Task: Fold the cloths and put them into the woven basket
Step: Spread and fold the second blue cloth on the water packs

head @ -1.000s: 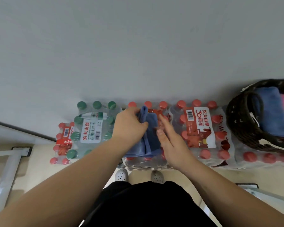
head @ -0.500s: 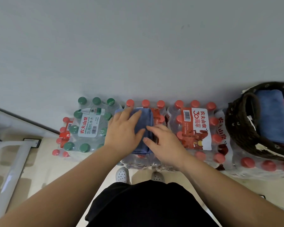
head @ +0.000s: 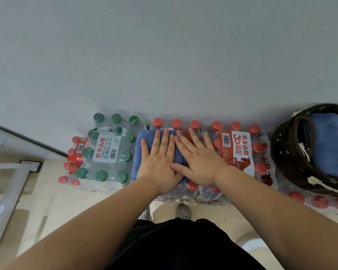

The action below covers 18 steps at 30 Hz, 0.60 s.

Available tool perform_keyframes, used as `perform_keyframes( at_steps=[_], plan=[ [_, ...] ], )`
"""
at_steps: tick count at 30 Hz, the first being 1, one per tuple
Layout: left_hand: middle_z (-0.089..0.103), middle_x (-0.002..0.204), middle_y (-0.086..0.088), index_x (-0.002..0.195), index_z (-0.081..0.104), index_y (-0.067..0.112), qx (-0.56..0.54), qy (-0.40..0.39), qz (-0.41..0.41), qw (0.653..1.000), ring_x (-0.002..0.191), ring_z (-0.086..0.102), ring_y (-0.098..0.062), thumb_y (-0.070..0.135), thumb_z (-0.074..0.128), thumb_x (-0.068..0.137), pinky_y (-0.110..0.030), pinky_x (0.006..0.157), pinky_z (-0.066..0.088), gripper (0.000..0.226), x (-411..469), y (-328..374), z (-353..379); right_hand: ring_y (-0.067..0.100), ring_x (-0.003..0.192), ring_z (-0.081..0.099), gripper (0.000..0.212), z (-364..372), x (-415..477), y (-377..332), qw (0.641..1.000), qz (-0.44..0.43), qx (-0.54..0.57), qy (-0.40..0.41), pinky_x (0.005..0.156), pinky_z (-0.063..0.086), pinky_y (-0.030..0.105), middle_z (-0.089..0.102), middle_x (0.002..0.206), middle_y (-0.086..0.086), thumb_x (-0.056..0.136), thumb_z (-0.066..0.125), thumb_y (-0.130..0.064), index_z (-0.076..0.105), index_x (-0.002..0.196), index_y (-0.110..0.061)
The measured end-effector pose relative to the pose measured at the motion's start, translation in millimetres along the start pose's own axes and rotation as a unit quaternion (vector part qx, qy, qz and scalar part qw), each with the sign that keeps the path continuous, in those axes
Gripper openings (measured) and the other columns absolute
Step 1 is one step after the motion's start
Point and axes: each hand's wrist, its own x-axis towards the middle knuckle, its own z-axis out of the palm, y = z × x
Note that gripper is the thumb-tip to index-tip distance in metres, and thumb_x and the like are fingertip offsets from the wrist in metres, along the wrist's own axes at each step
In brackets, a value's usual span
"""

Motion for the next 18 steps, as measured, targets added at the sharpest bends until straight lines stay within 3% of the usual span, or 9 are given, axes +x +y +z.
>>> perform_keyframes(
  at_steps=[2,4,6,8,10,12,14,18],
  plan=[
    [-0.024,0.163,-0.007,0.156,-0.015,0.012,-0.038,0.017,0.029,0.999,0.148,-0.027,-0.026,0.07,0.02,0.086,-0.061,0.119,-0.005,0.096,-1.9,-6.8,-2.7,0.021,0.15,-0.023,0.082,-3.6,0.1,0.3,1.0,0.002,0.005,0.014,0.12,-0.011,0.055,-0.016,0.165,-0.011,0.091,0.005,-0.075,-0.01,0.158,-0.029],
    [-0.013,0.166,-0.006,0.158,-0.003,0.012,-0.084,0.069,0.067,0.992,0.151,-0.019,-0.022,0.068,0.027,0.088,-0.057,0.121,-0.002,0.095,-8.1,-20.4,-6.0,0.024,0.152,0.009,0.069,-14.4,5.3,-2.2,0.996,0.011,0.012,0.087,0.123,0.003,0.051,0.018,0.164,-0.007,0.097,0.023,-0.064,0.024,0.156,-0.028],
    [-0.001,0.167,-0.004,0.159,0.006,0.012,-0.118,0.128,0.063,0.983,0.153,-0.009,-0.019,0.061,0.033,0.092,-0.053,0.123,0.001,0.088,-16.2,-35.8,-8.0,0.027,0.14,0.036,0.053,-27.5,17.5,-11.0,0.987,0.014,-0.006,0.159,0.121,0.019,0.046,0.045,0.147,0.0,0.097,0.041,-0.053,0.051,0.138,-0.021],
    [0.009,0.166,-0.004,0.159,0.011,0.012,-0.136,0.159,0.011,0.978,0.154,0.001,-0.02,0.056,0.034,0.094,-0.051,0.124,0.007,0.082,-22.8,-48.3,-10.9,0.03,0.145,0.027,0.059,-33.7,33.8,-24.1,0.988,-0.01,-0.021,0.152,0.122,0.016,0.046,0.035,0.155,0.006,0.097,0.044,-0.053,0.041,0.147,-0.021],
    [0.016,0.165,-0.005,0.158,0.017,0.012,-0.146,0.162,-0.035,0.975,0.153,0.009,-0.023,0.054,0.033,0.093,-0.051,0.123,0.012,0.079,-26.7,-56.0,-12.4,0.029,0.153,0.004,0.068,-29.1,46.5,-33.4,0.991,-0.069,-0.064,0.098,0.123,0.002,0.05,0.007,0.167,0.005,0.098,0.032,-0.061,0.018,0.157,-0.03],
    [0.024,0.163,-0.008,0.157,0.022,0.012,-0.147,0.152,-0.054,0.976,0.151,0.017,-0.028,0.055,0.032,0.09,-0.05,0.122,0.017,0.08,-29.7,-60.7,-12.4,0.027,0.153,-0.006,0.069,-19.4,49.2,-33.1,0.99,-0.098,-0.089,0.051,0.121,-0.006,0.053,-0.007,0.167,0.0,0.097,0.019,-0.068,0.004,0.157,-0.038],
    [0.03,0.16,-0.01,0.155,0.028,0.012,-0.14,0.146,-0.056,0.978,0.148,0.024,-0.031,0.057,0.031,0.088,-0.049,0.121,0.021,0.081,-33.0,-63.4,-11.1,0.028,0.153,-0.002,0.071,-13.3,43.5,-27.1,0.993,-0.077,-0.075,0.043,0.122,-0.006,0.05,-0.009,0.167,-0.002,0.096,0.017,-0.07,-0.001,0.157,-0.039],
    [0.035,0.157,-0.009,0.153,0.032,0.016,-0.142,0.127,-0.063,0.98,0.143,0.032,-0.031,0.064,0.031,0.085,-0.044,0.119,0.024,0.084,-35.3,-61.4,-9.9,0.03,0.151,0.005,0.077,-10.7,28.5,-25.7,0.997,-0.001,-0.072,0.038,0.12,0.01,0.049,-0.003,0.167,0.002,0.096,0.016,-0.069,-0.002,0.158,-0.027]
  ],
)
